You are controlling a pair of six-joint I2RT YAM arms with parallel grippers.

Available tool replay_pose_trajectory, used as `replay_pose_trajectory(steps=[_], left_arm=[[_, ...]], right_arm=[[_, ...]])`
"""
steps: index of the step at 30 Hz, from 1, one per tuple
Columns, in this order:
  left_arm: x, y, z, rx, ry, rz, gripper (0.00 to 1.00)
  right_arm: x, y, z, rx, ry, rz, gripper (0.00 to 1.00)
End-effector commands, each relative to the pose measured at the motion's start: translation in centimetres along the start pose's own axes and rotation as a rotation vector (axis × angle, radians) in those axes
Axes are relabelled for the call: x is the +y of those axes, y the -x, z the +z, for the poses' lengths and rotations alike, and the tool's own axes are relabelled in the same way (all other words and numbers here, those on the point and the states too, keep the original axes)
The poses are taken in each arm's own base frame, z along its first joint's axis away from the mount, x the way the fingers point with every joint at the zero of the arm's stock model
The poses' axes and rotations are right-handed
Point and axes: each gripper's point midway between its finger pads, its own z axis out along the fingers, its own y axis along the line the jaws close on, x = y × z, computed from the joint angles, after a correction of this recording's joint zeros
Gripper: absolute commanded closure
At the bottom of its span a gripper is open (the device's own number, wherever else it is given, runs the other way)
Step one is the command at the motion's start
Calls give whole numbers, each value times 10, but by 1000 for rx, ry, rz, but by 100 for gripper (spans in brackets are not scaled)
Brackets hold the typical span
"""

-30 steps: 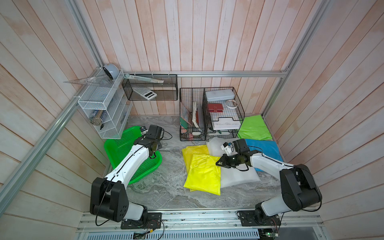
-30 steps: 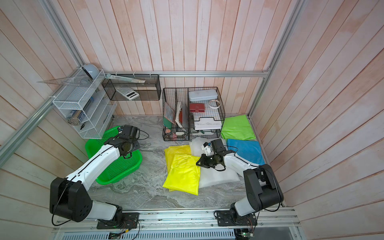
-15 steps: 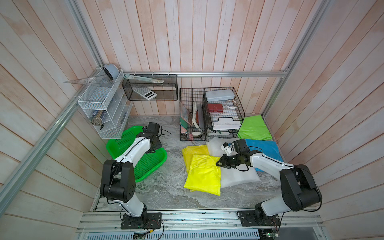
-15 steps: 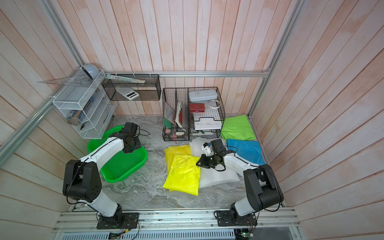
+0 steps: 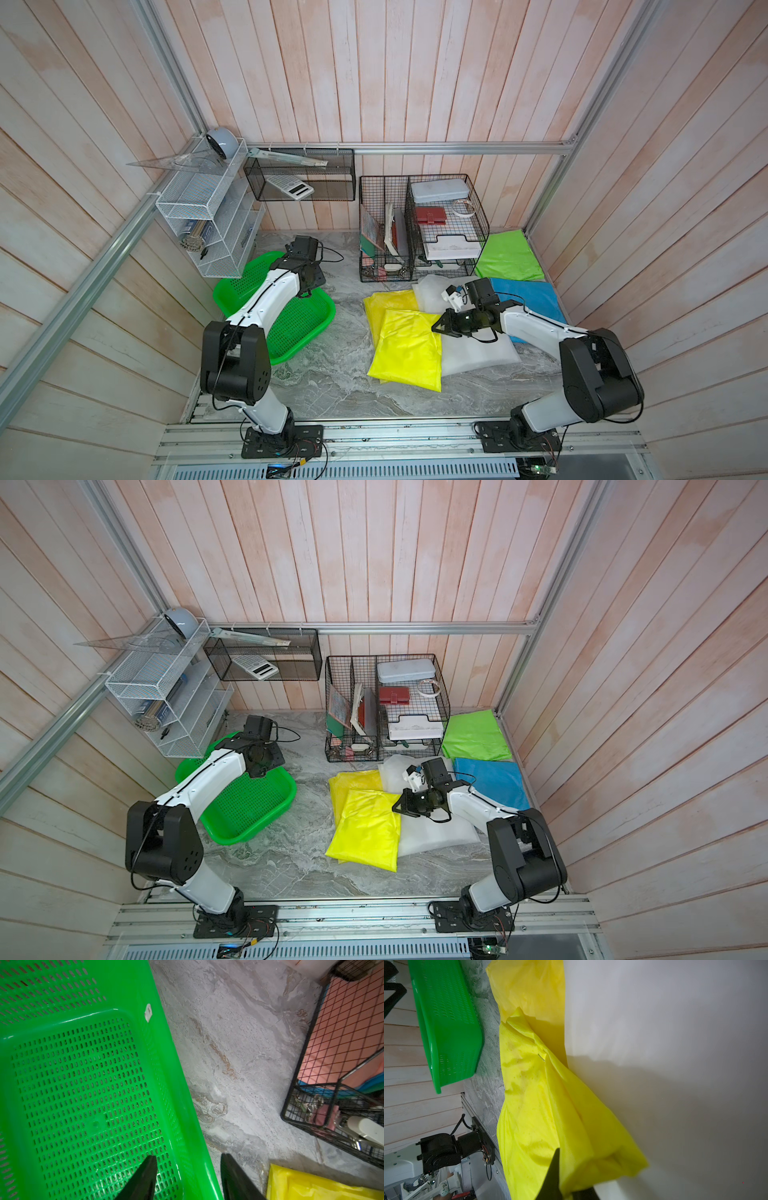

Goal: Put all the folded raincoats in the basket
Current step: Move the basket to the center of the board.

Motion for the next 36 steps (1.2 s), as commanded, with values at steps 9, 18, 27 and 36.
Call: replay_pose_trajectory(steps=[9,18,27,36], left_arm=[[-9,-21,22,116,18,89,67],[-29,-93,-13,197,-92,241,84],[-20,-174,-44,267,-146,355,85],[-42,-203,-76,253,-300,317,82]], right_arm=[[-3,-10,1,43,-2,14,89],[-5,-9,5,52,2,19,89],[-4,-11,4,54,6,21,89],[-4,-9,4,52,4,25,90]])
